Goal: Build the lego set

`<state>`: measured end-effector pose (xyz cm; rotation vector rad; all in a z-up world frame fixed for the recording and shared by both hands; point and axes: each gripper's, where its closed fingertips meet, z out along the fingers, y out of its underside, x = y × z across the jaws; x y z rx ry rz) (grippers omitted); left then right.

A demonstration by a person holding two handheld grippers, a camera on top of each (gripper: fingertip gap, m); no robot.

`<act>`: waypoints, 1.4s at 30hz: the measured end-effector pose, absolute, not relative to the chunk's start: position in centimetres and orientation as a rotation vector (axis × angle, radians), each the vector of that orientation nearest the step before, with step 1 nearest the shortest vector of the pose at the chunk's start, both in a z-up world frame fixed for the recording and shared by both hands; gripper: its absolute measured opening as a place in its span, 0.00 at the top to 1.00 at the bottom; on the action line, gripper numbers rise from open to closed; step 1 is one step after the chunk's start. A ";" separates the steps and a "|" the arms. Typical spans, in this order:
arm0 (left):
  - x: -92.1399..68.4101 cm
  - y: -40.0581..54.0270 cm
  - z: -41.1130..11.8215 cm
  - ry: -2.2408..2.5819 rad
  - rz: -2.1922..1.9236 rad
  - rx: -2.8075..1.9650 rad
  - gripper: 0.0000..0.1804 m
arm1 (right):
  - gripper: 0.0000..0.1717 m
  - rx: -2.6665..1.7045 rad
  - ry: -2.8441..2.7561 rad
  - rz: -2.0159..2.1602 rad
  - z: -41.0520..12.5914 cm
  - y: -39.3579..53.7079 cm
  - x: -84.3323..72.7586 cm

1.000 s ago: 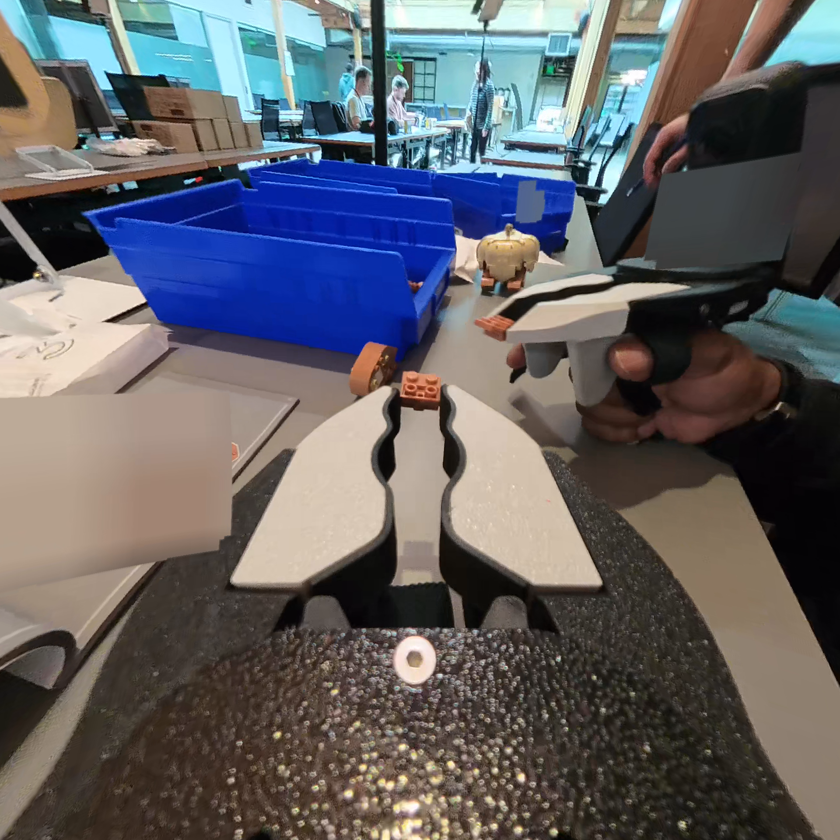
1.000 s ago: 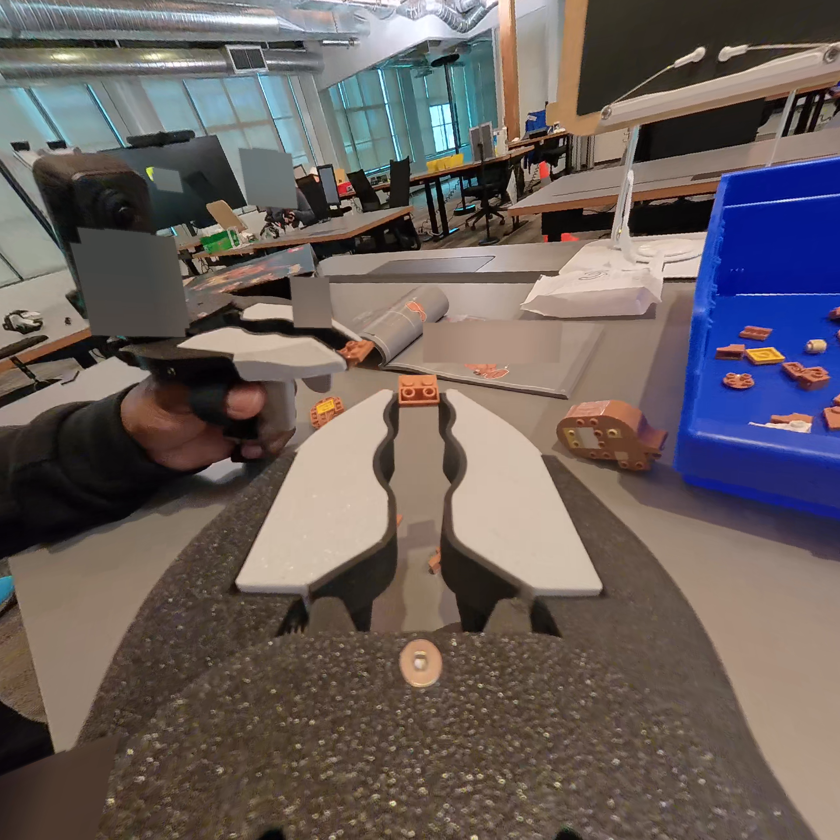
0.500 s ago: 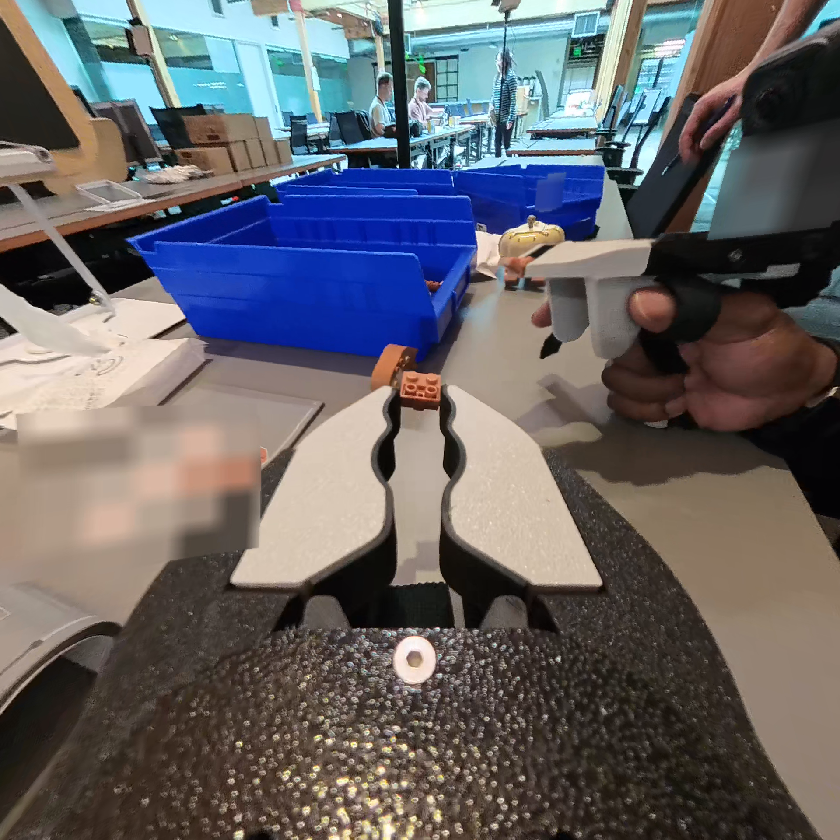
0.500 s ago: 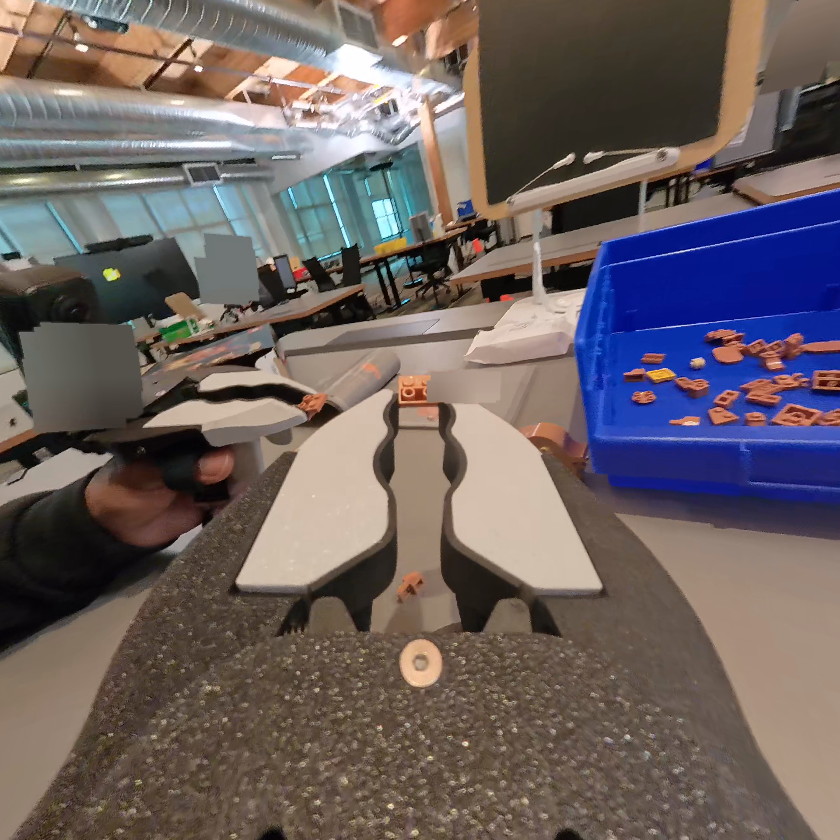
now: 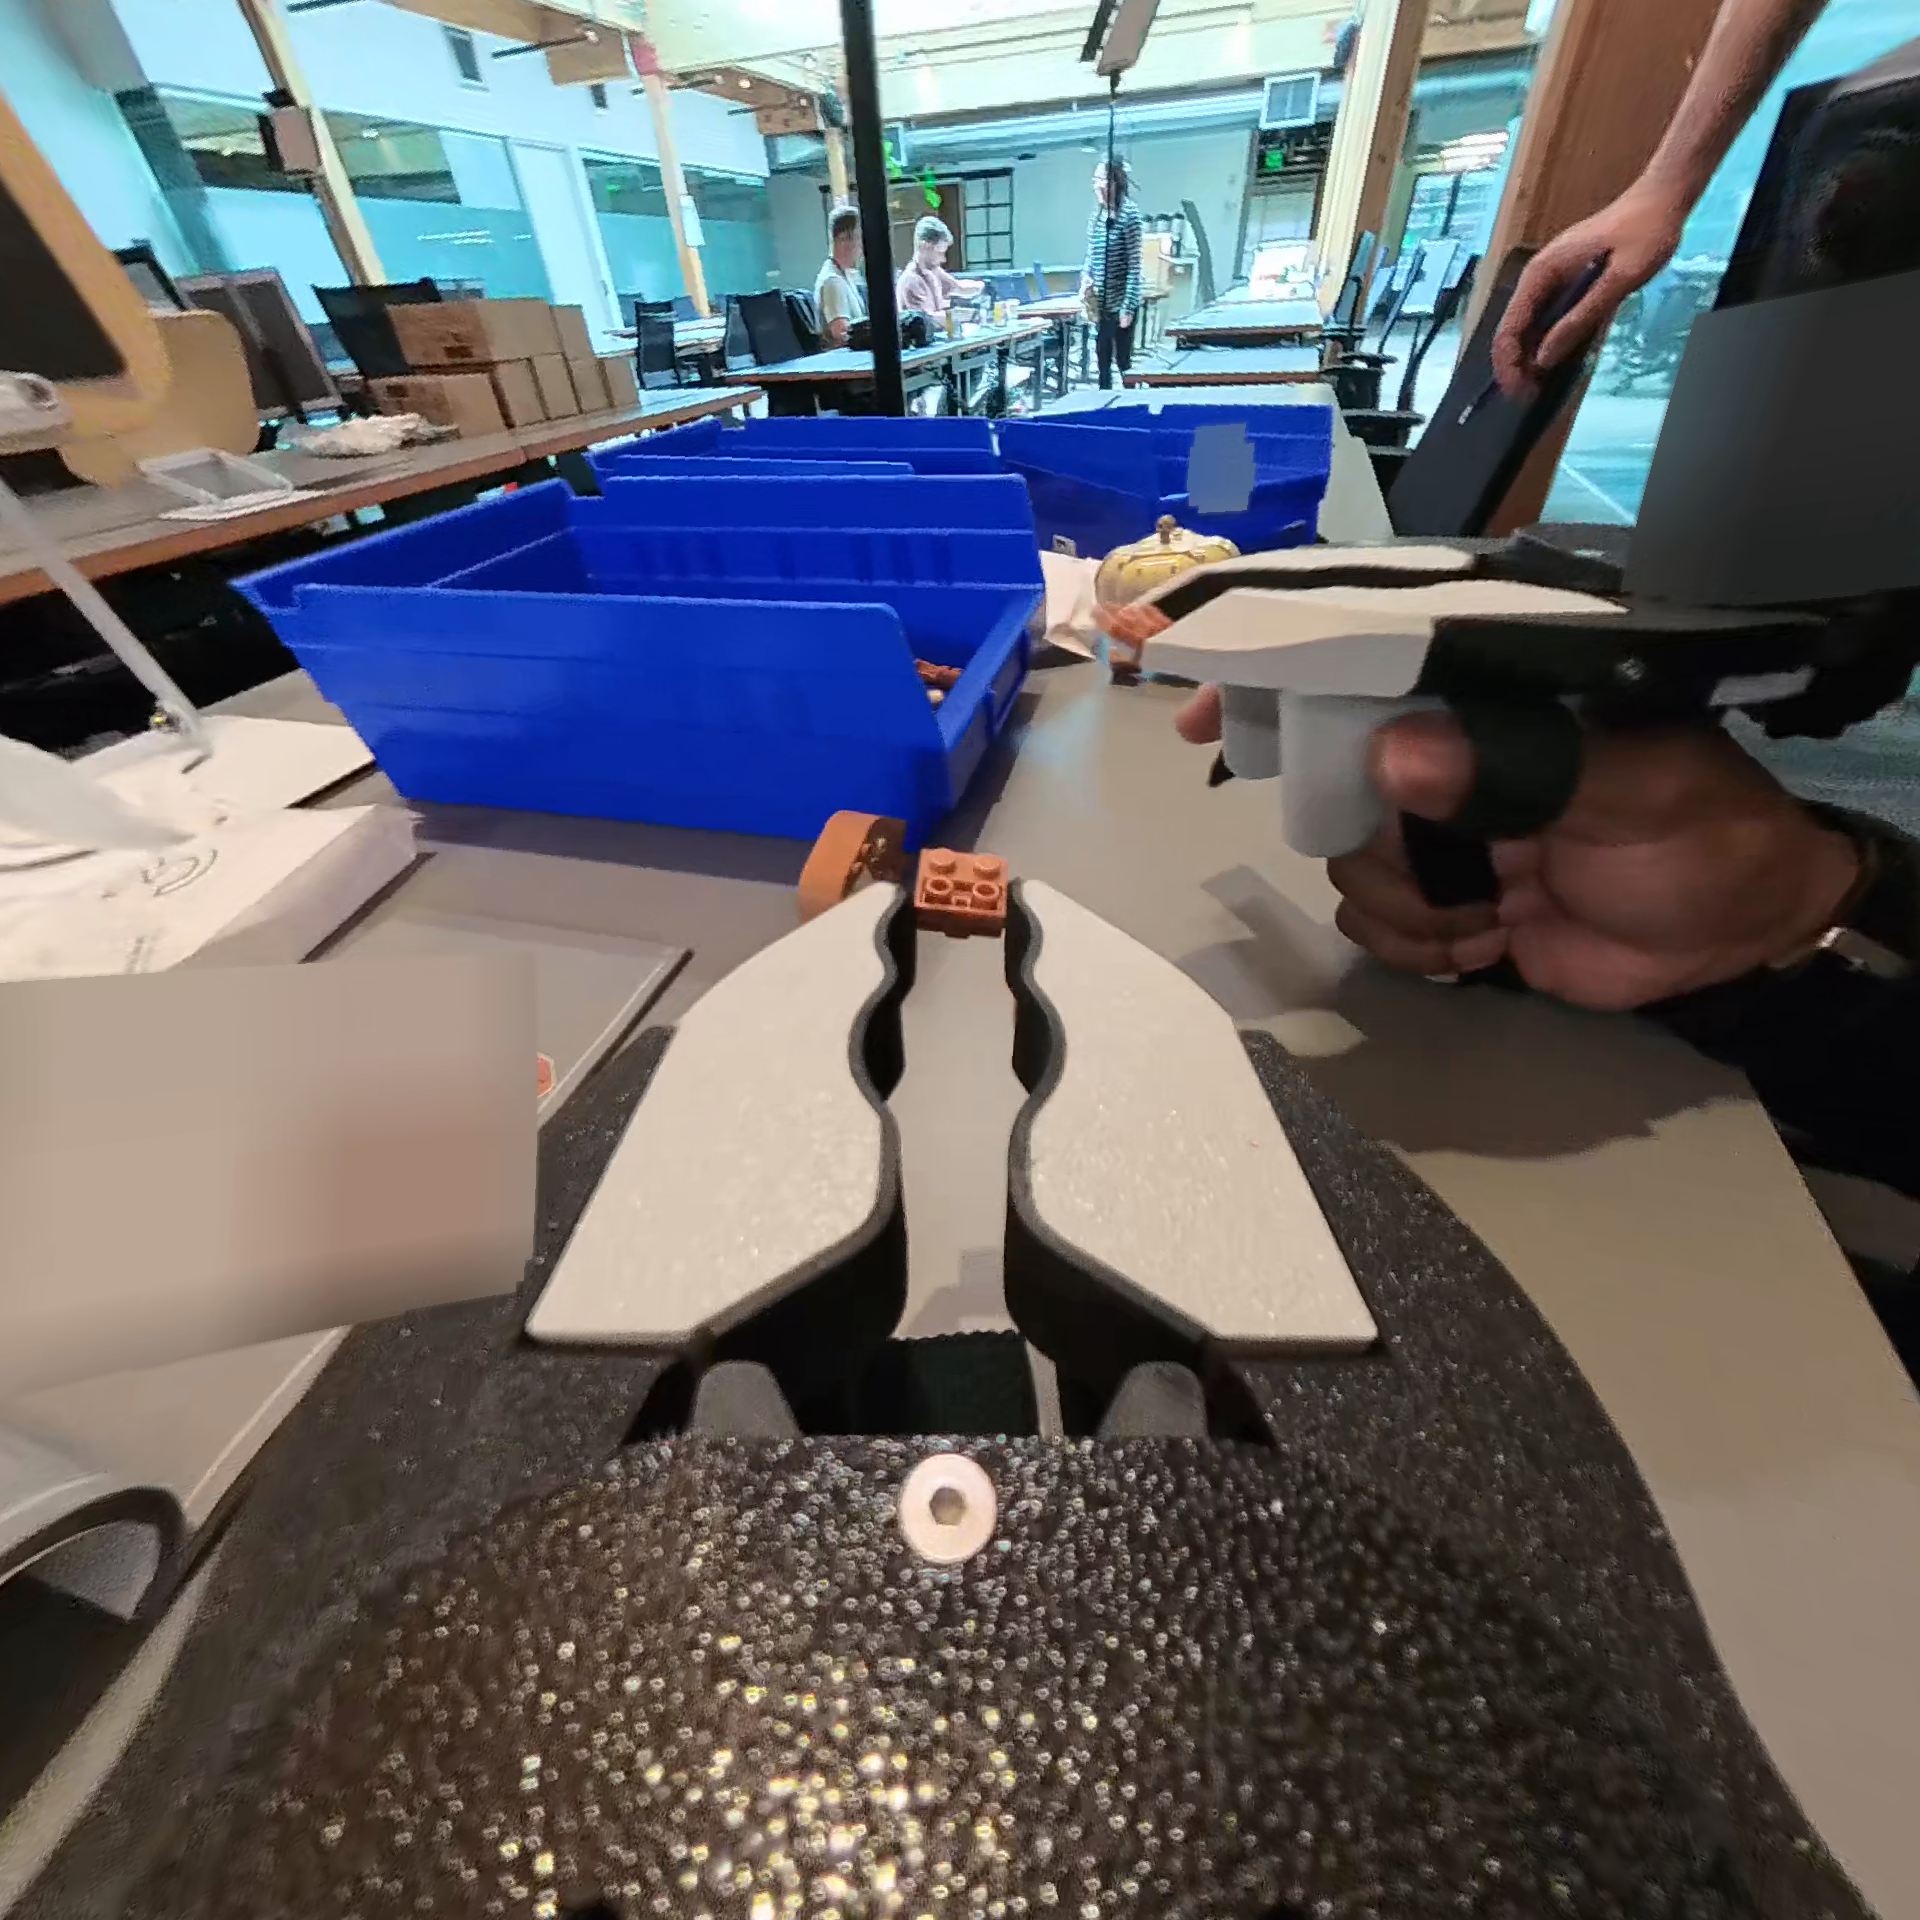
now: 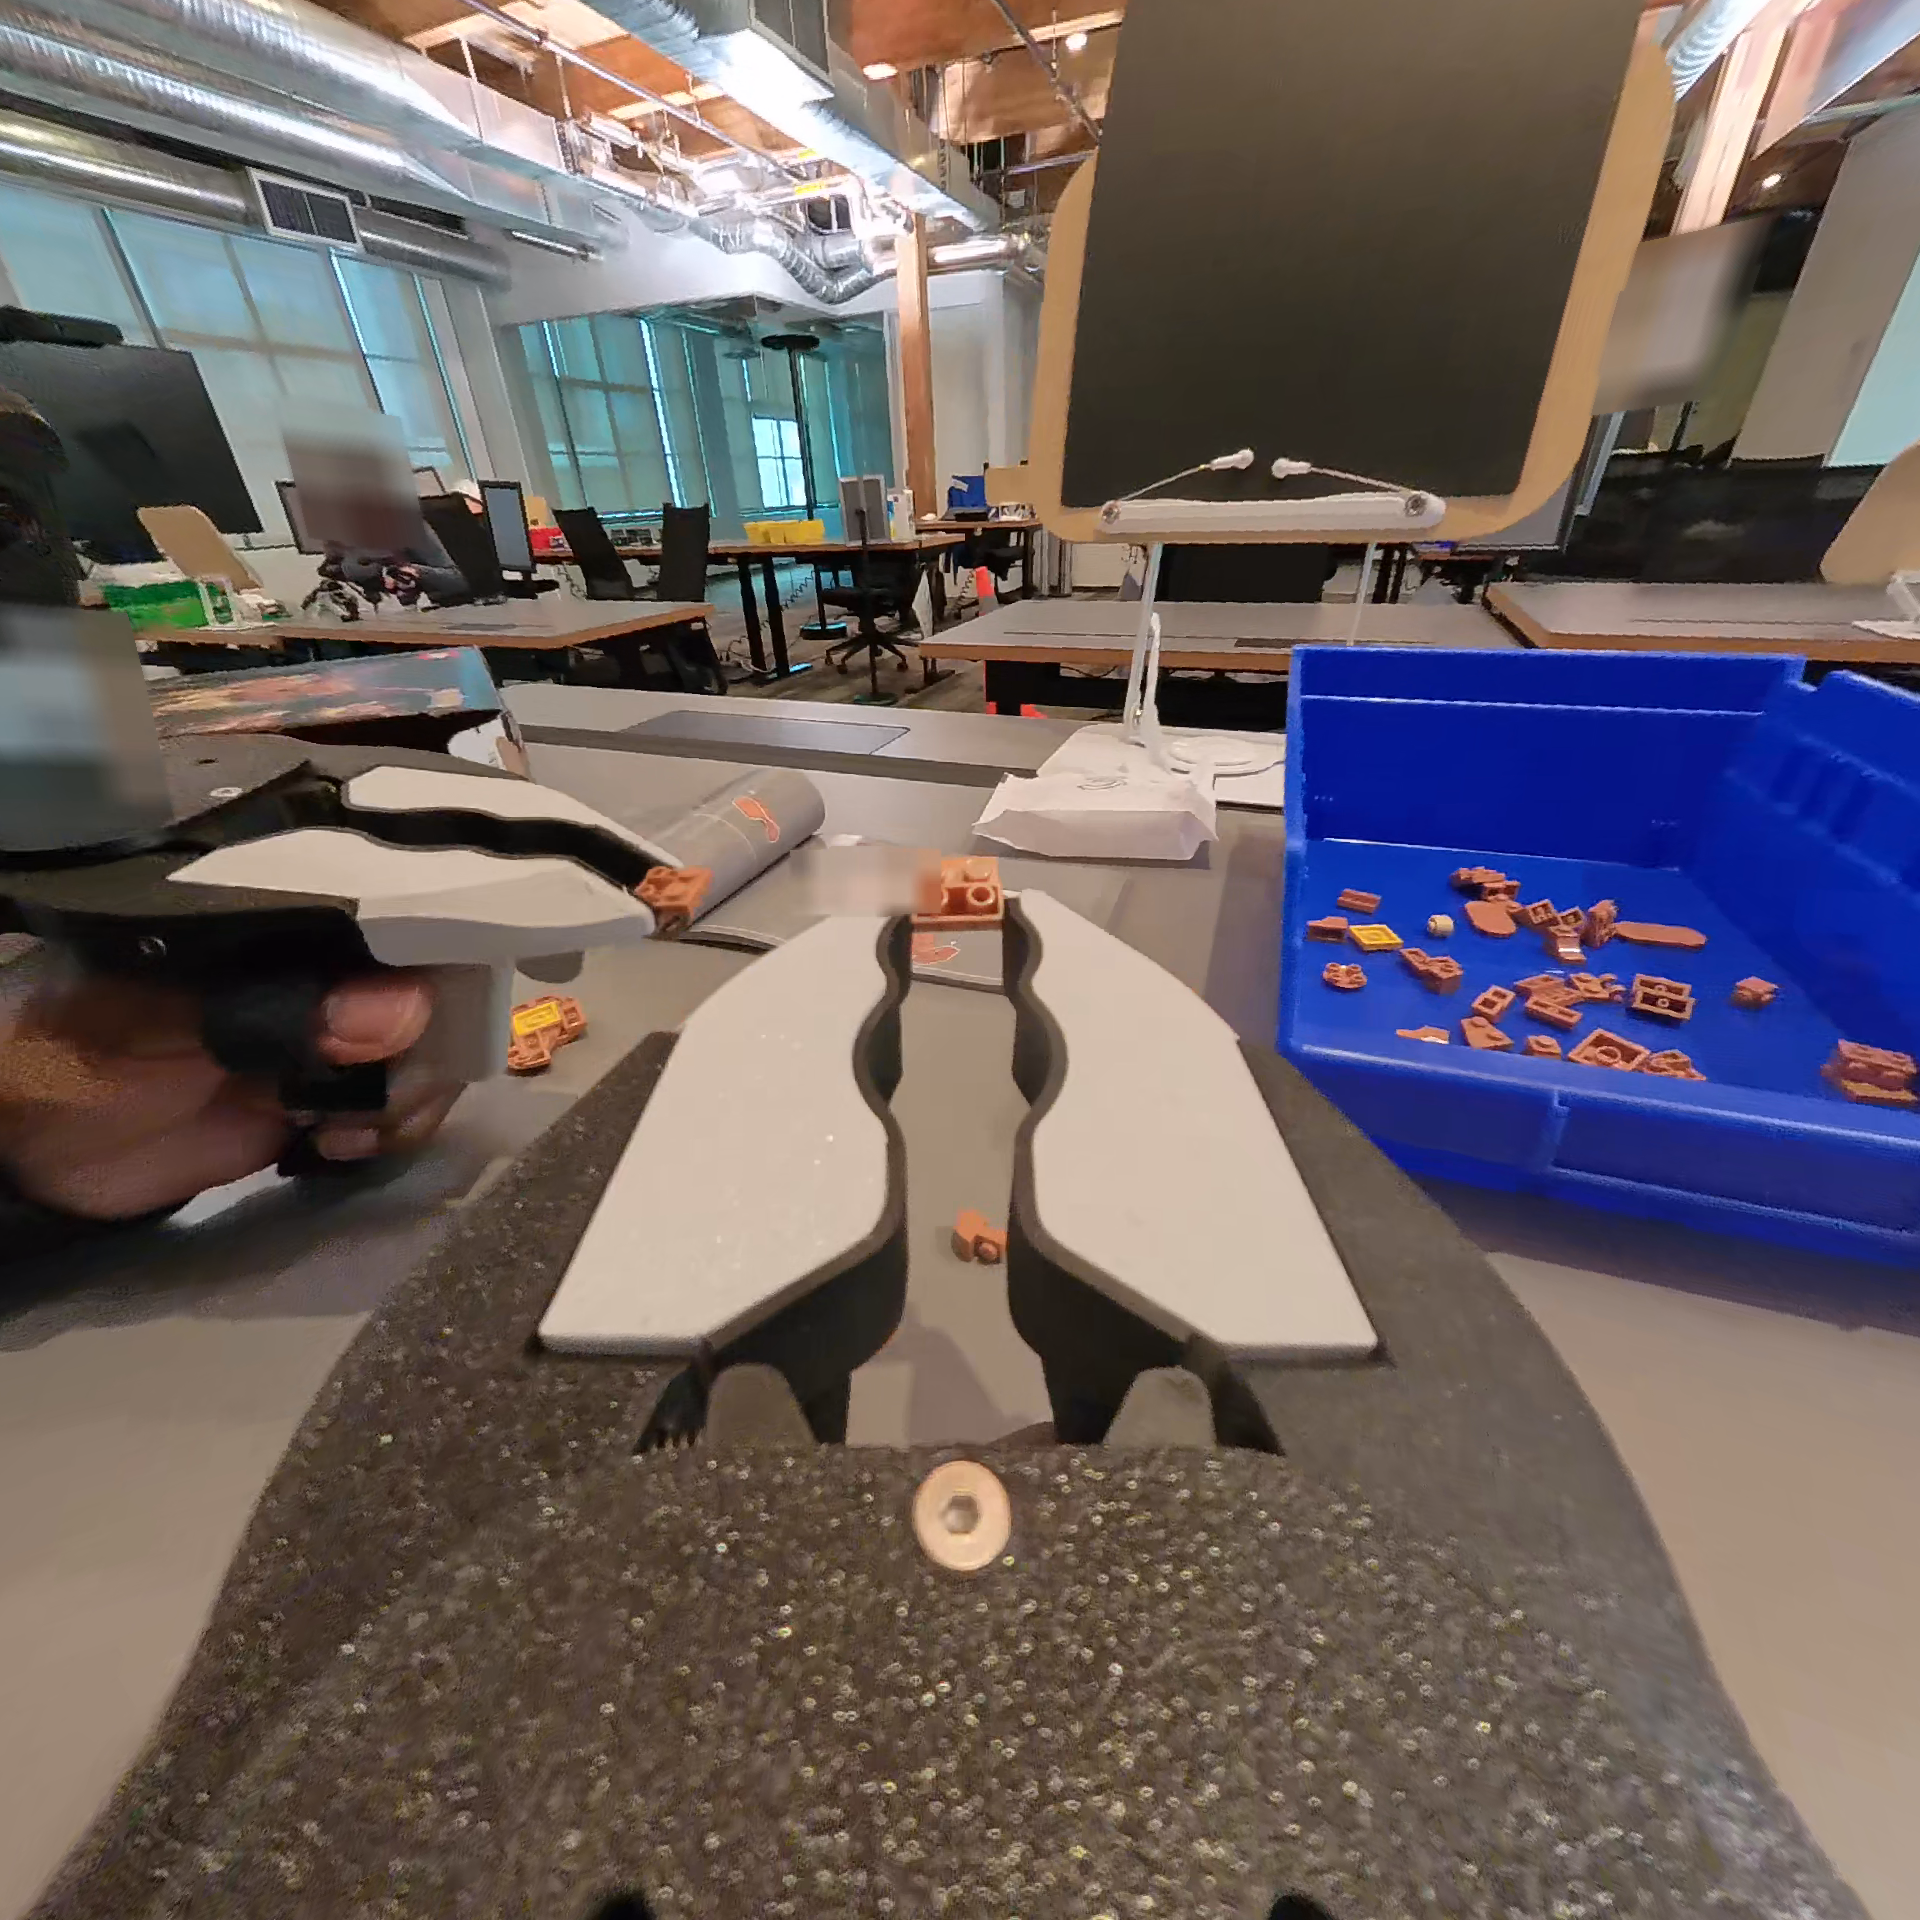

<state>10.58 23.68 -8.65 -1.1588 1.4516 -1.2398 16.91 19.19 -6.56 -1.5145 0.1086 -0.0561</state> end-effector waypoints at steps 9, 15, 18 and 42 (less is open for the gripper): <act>10.6 21.4 -7.8 1.508 -1.179 -1.010 0.91 | 0.91 -1.545 0.160 -0.187 -6.9 19.1 18.4; 10.7 24.2 -8.5 1.461 -1.174 -1.117 0.91 | 0.91 -1.558 0.201 -0.261 -7.1 18.8 19.3; 10.6 23.8 -8.4 1.512 -1.065 -1.009 0.91 | 0.91 -1.568 0.237 -0.273 -7.4 18.8 20.1; 10.3 26.1 -8.0 1.433 -1.097 -1.092 0.91 | 0.91 -1.598 -0.010 -0.444 -7.3 20.1 17.0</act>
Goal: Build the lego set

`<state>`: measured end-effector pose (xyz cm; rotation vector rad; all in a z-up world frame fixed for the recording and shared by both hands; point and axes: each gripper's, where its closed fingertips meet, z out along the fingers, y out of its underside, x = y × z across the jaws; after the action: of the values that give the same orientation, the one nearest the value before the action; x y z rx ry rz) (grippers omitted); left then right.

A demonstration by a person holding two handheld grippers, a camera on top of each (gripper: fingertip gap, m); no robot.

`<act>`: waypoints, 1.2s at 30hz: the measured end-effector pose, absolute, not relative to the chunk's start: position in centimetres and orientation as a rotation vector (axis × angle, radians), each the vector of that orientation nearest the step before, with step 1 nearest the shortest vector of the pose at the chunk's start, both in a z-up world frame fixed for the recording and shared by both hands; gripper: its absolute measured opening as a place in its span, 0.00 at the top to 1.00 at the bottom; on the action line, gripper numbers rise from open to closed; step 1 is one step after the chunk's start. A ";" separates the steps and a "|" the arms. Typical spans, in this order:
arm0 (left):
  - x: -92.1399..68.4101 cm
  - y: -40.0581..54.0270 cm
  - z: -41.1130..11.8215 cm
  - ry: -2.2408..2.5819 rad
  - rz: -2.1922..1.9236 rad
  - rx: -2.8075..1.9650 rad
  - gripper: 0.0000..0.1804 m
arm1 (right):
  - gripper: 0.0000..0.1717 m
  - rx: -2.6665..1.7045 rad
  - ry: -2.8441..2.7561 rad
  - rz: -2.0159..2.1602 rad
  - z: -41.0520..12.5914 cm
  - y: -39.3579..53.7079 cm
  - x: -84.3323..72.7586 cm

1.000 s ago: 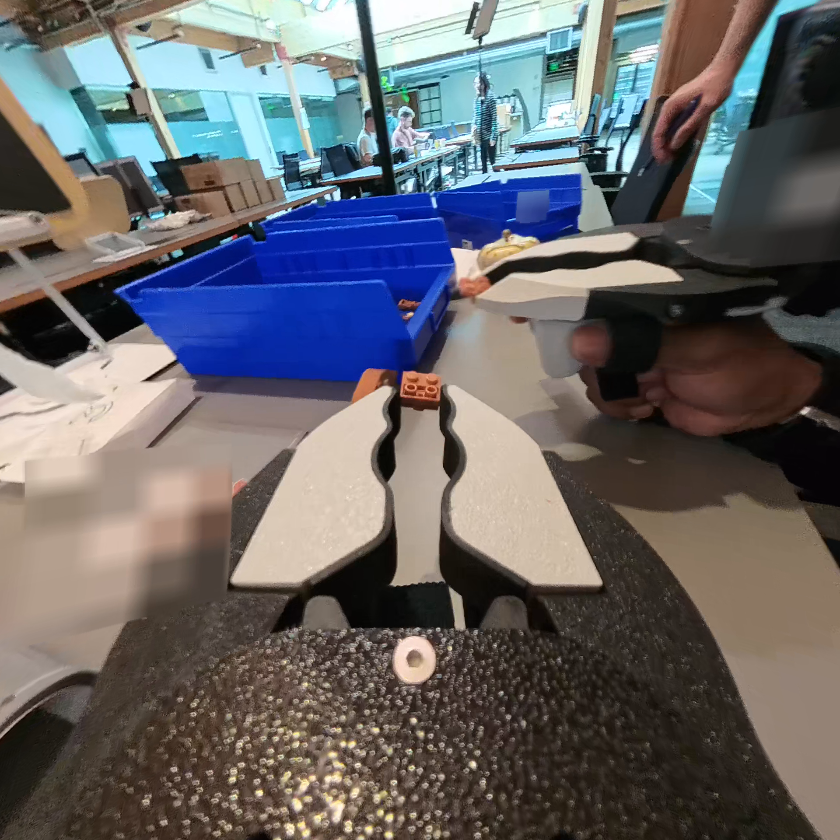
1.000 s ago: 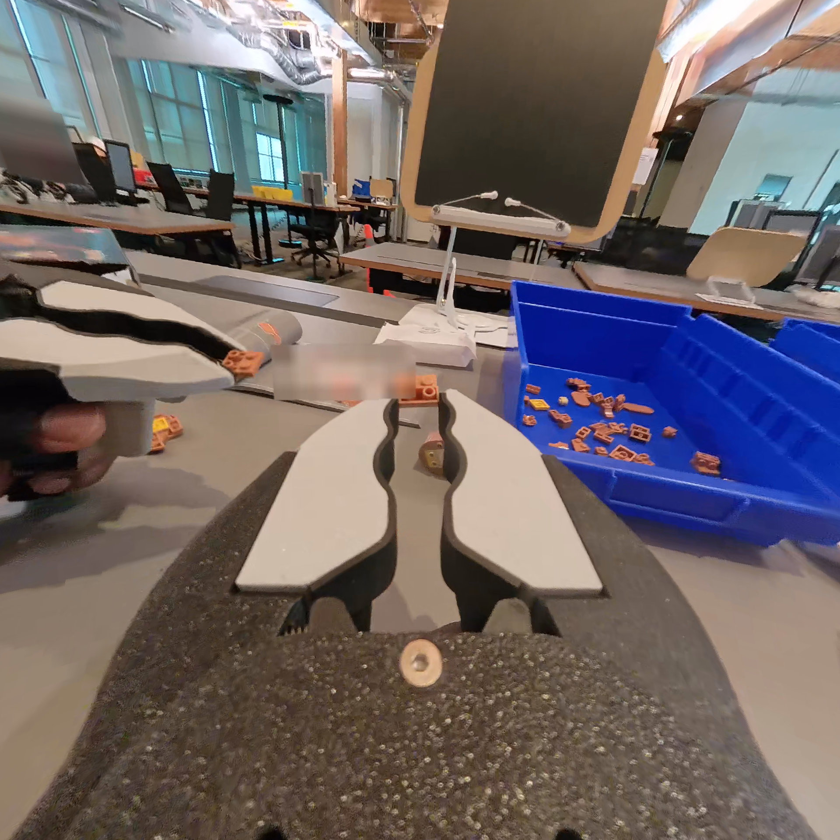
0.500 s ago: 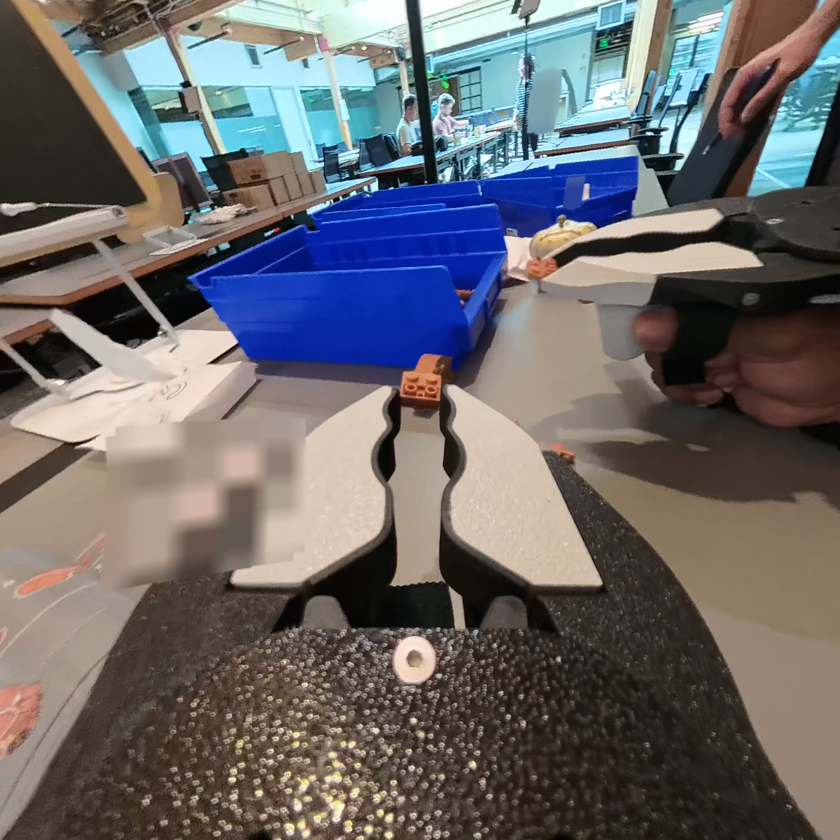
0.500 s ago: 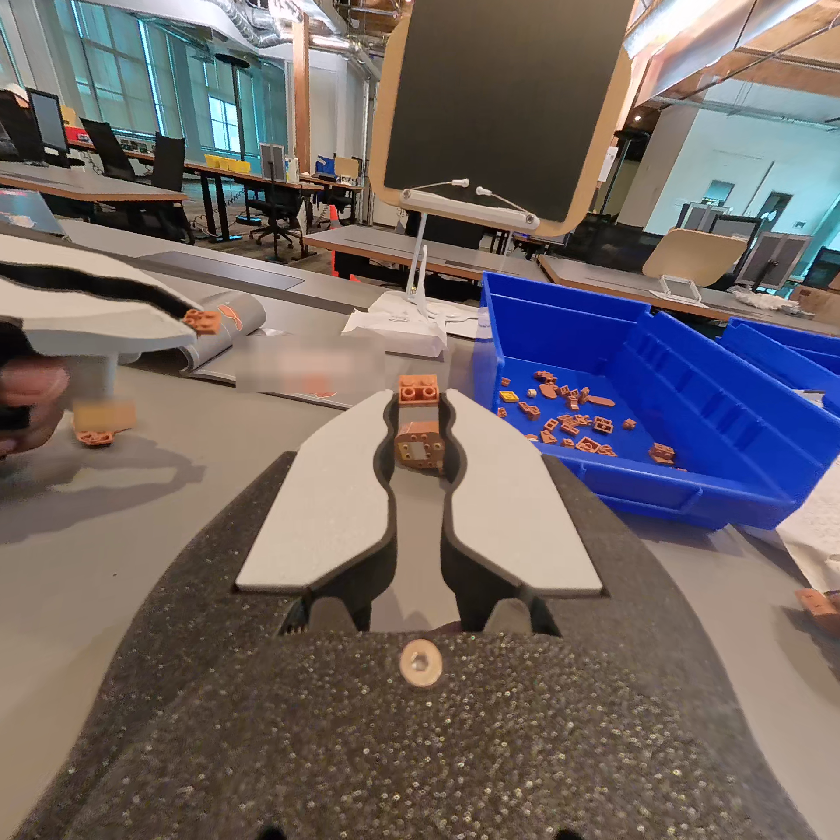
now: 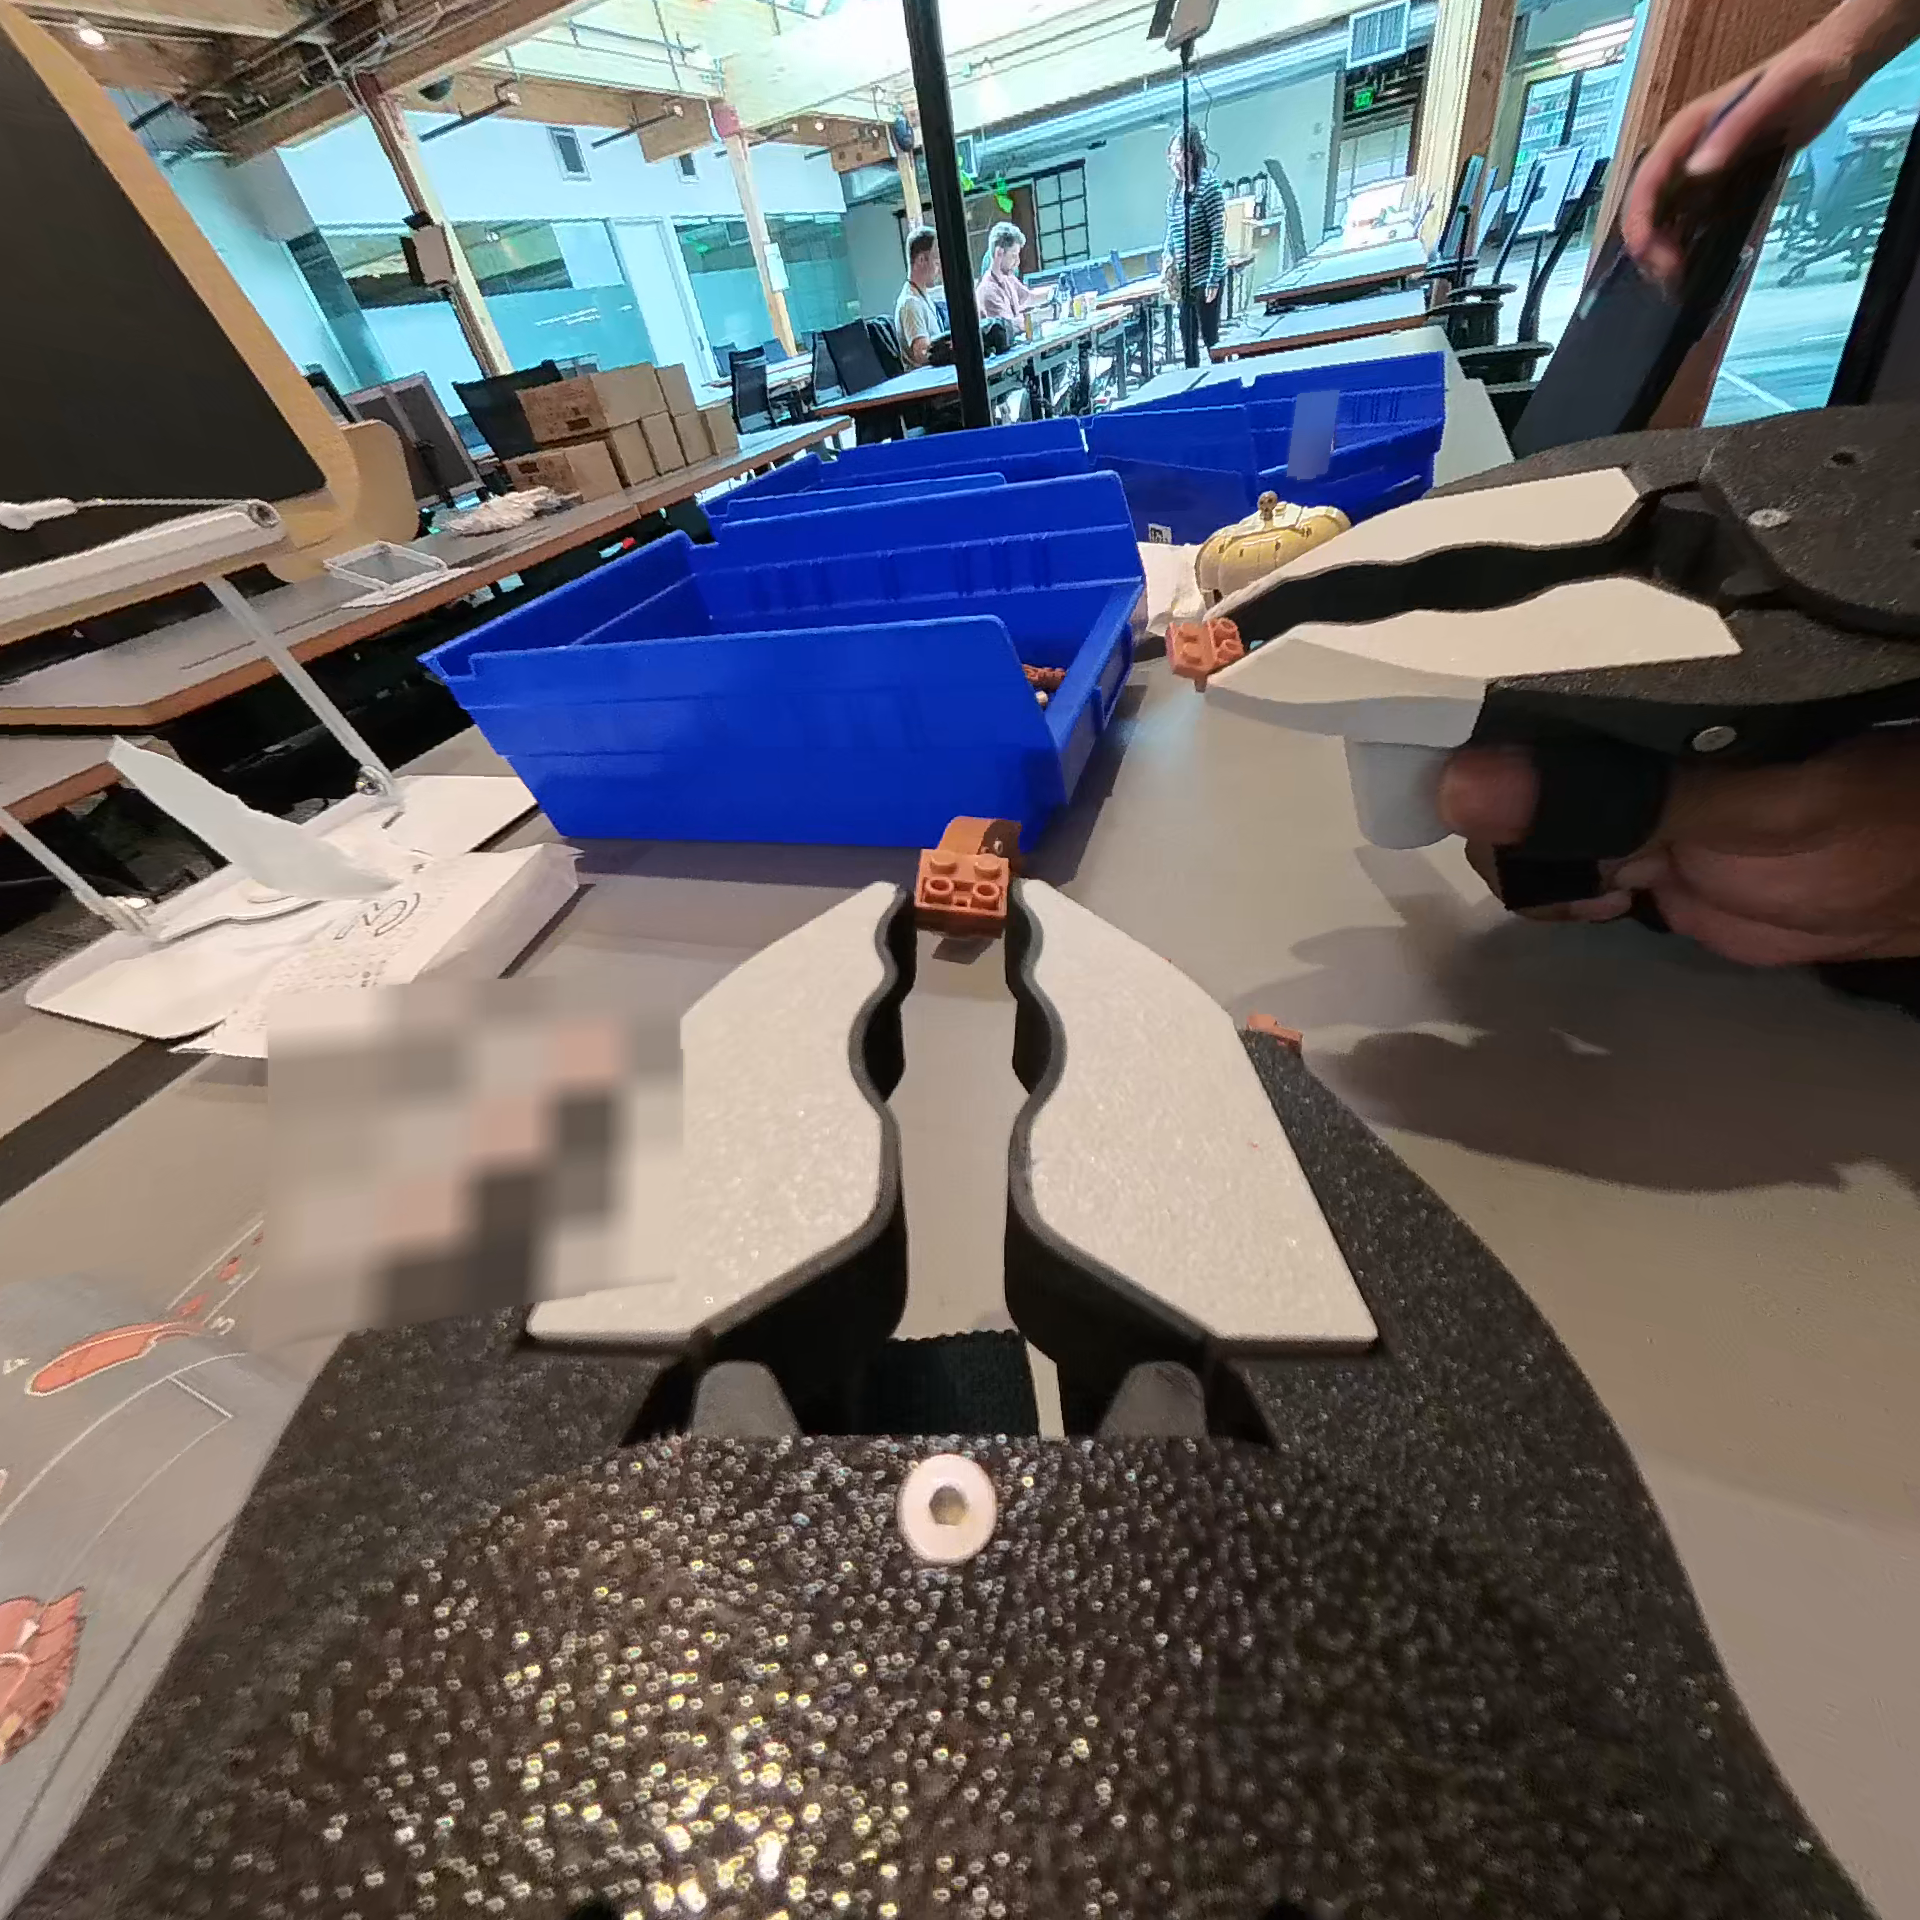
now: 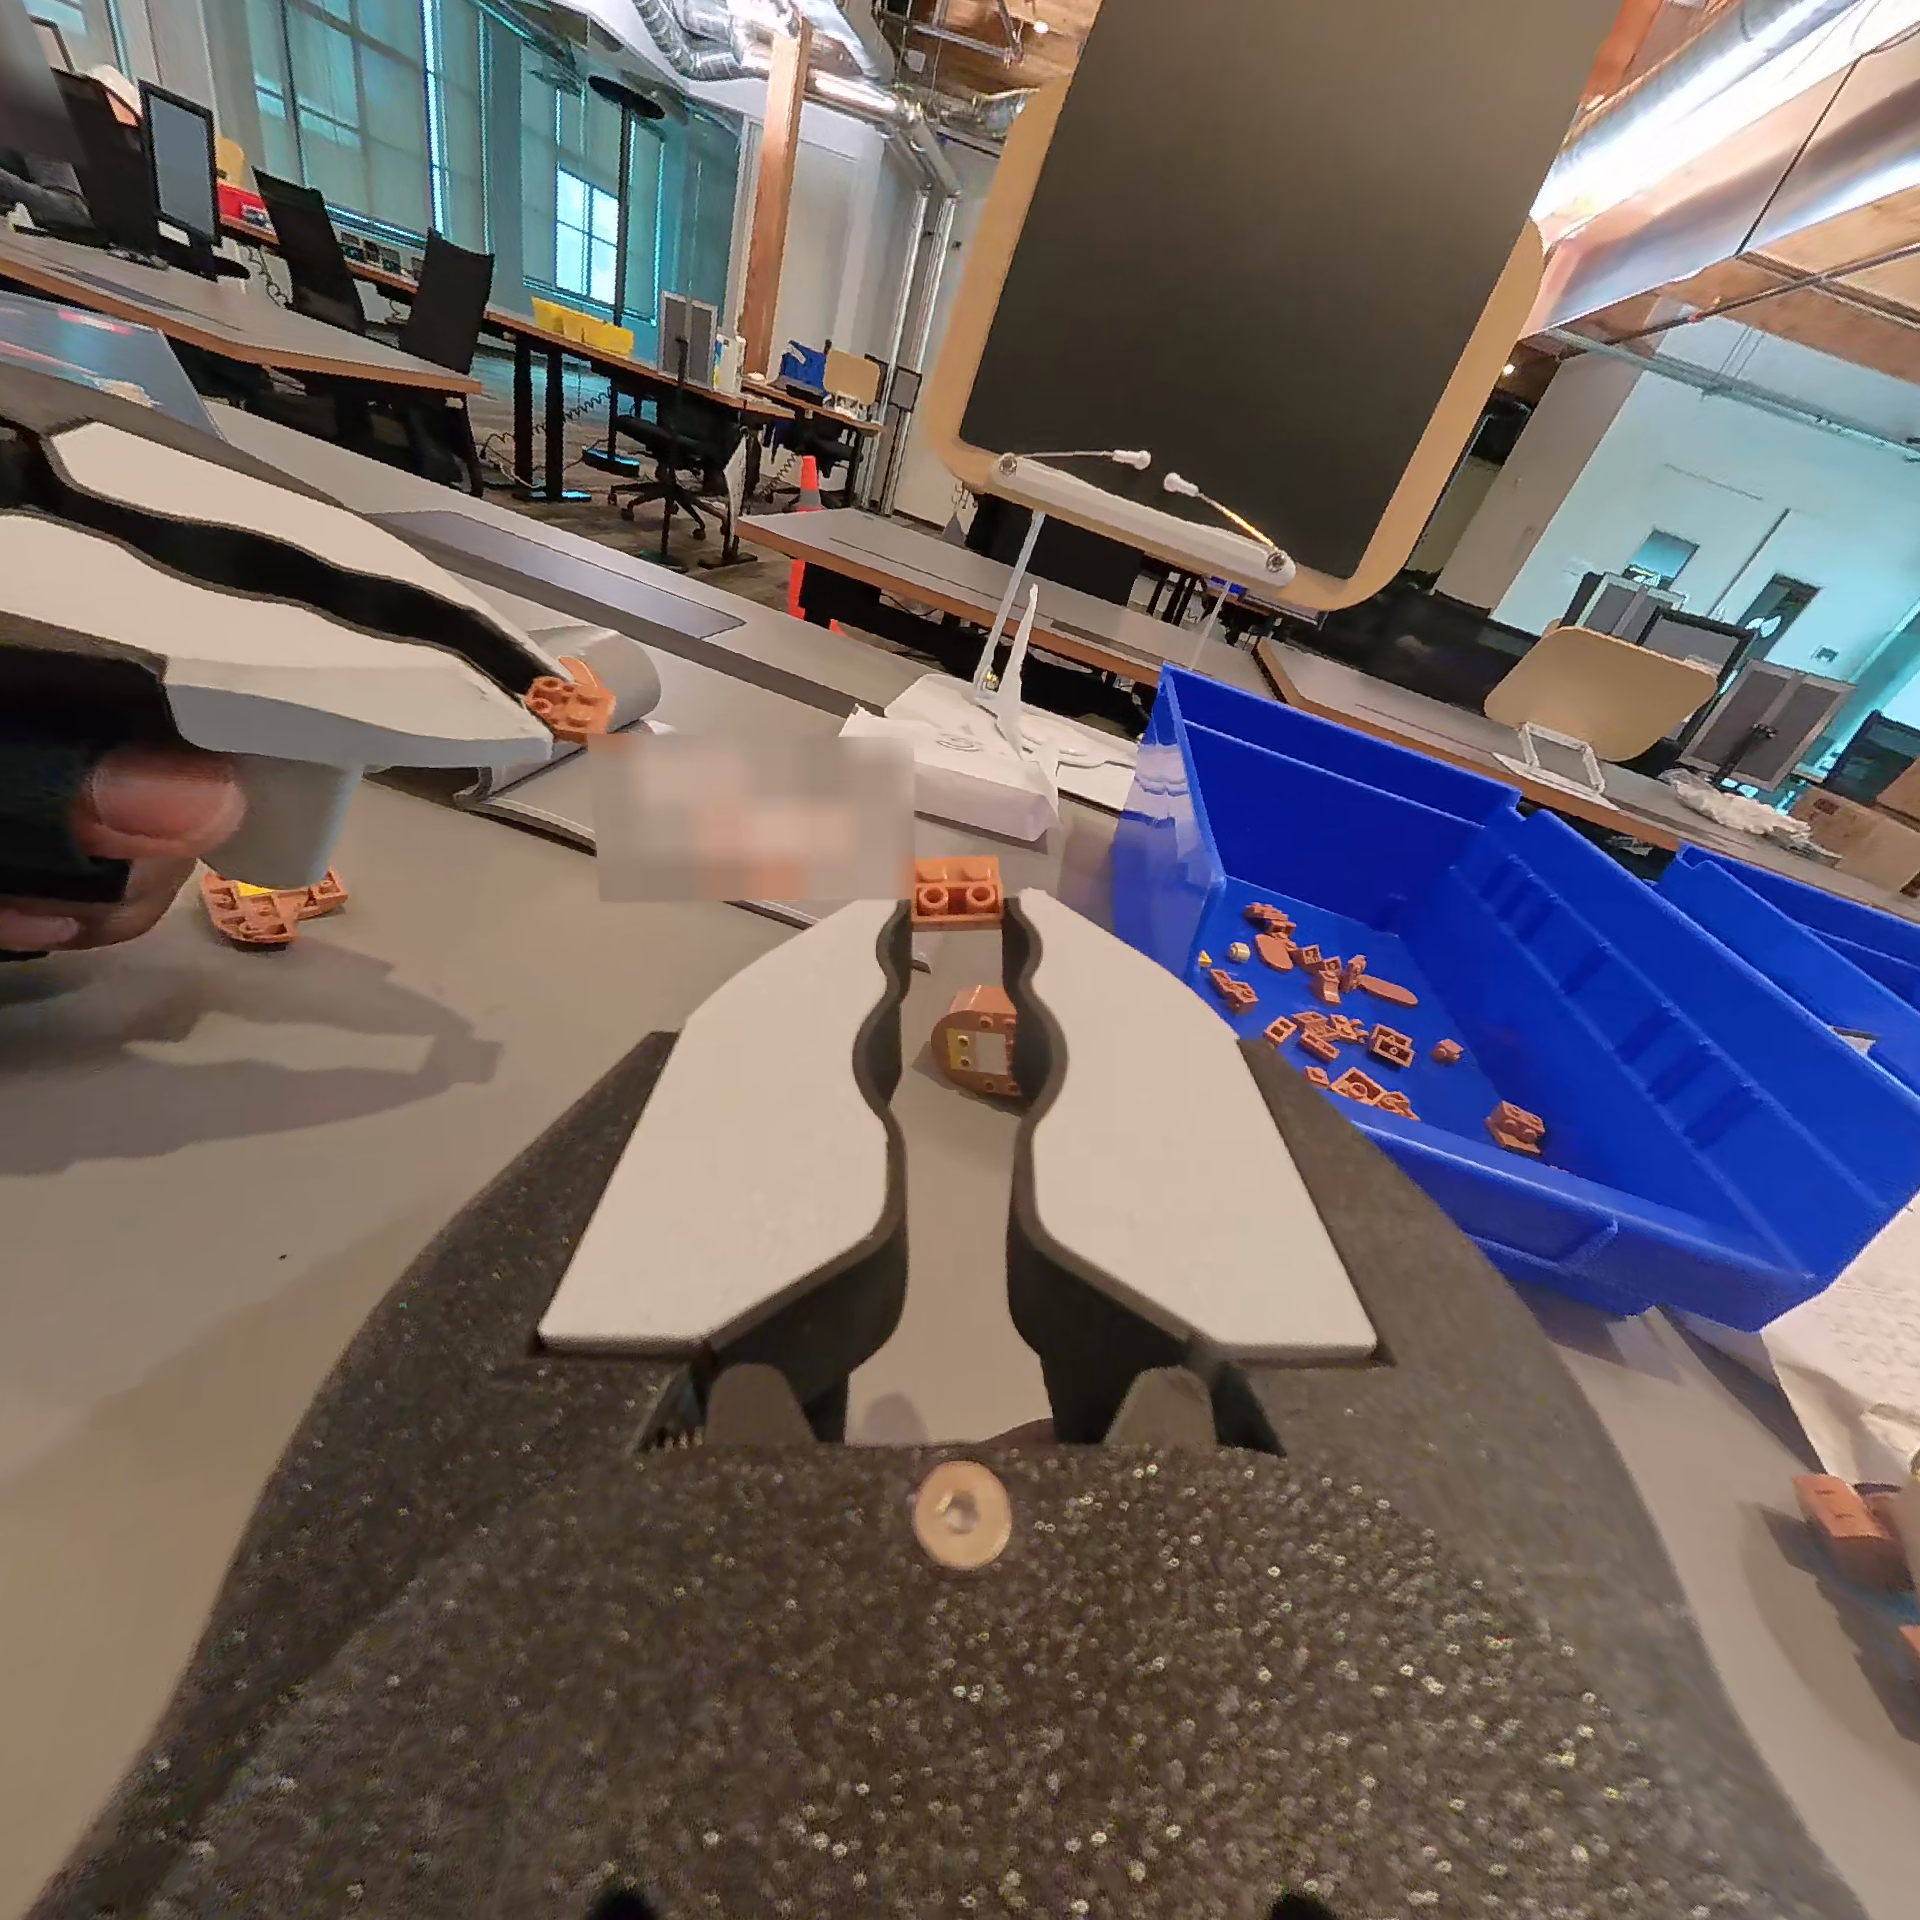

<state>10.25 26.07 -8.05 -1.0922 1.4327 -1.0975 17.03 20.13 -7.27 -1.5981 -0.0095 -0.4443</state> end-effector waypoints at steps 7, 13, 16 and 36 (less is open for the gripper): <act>10.4 25.9 -8.2 1.419 -1.120 -1.111 0.91 | 0.91 -1.574 0.024 -0.461 -7.0 19.6 17.6; 11.8 19.7 -8.1 1.512 -1.190 -0.973 0.91 | 0.91 -1.429 0.260 -0.475 -5.0 16.8 21.1; 13.0 16.8 -8.9 1.562 -1.198 -0.940 0.91 | 0.91 -1.405 0.364 -0.448 -5.1 15.8 22.8; 12.9 22.5 -7.6 1.381 -1.228 -1.140 0.91 | 0.91 -1.430 0.097 -0.357 -5.0 17.7 18.4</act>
<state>12.87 22.50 -7.58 -1.1404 1.3809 -1.2276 18.41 17.65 -4.97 -1.4302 0.0968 -0.3571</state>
